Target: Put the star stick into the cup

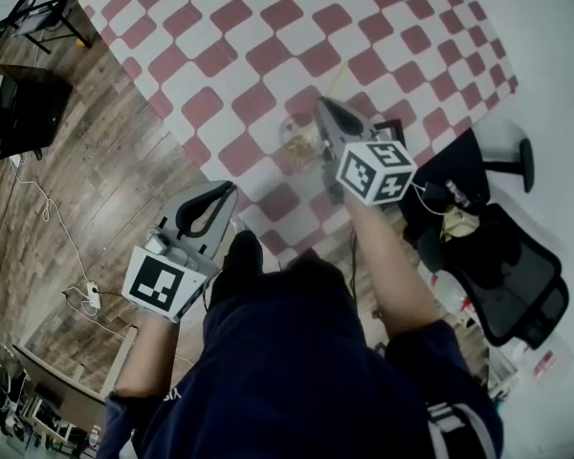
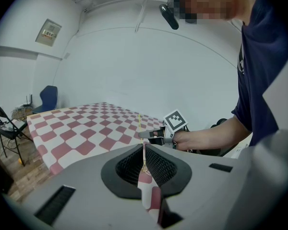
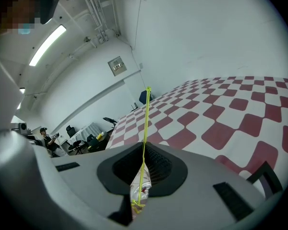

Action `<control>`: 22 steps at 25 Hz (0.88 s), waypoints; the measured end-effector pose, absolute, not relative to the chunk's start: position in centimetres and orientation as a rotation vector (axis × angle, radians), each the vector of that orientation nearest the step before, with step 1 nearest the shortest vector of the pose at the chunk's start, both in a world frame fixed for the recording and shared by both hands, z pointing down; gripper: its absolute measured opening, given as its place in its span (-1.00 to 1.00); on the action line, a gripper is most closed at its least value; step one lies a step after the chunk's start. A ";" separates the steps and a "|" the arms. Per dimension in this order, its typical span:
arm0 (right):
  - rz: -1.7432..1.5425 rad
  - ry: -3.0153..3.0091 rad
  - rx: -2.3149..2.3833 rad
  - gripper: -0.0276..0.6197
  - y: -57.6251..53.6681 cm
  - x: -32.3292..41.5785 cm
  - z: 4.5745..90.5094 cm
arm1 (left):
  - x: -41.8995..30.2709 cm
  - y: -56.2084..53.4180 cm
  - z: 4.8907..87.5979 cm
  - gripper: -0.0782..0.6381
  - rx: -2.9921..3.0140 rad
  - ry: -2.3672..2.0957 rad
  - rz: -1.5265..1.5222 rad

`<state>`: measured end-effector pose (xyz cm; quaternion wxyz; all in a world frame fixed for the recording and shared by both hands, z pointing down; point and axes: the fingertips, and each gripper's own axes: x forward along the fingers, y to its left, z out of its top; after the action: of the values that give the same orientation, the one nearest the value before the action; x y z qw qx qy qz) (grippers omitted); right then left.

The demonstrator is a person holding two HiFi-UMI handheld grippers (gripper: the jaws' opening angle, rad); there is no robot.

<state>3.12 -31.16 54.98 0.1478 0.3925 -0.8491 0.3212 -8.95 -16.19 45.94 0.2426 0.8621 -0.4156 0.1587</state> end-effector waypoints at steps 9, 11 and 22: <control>0.978 -2.432 1.106 -0.85 -31.7 3.0 55.5 | -9.0 -16.5 46.0 -0.67 2.347 -1.146 0.430; 0.992 -2.437 1.107 -0.85 -31.8 3.0 55.3 | -8.9 -16.5 46.0 -0.67 2.346 -1.147 0.430; 1.025 -2.470 1.145 -0.64 -31.6 4.8 52.7 | -7.7 -17.4 44.4 -0.67 2.401 -1.120 0.434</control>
<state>4.82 -31.60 52.69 0.1161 0.3910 -0.8433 0.3499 -7.66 -17.36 44.44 0.2263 0.8712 -0.4063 0.1574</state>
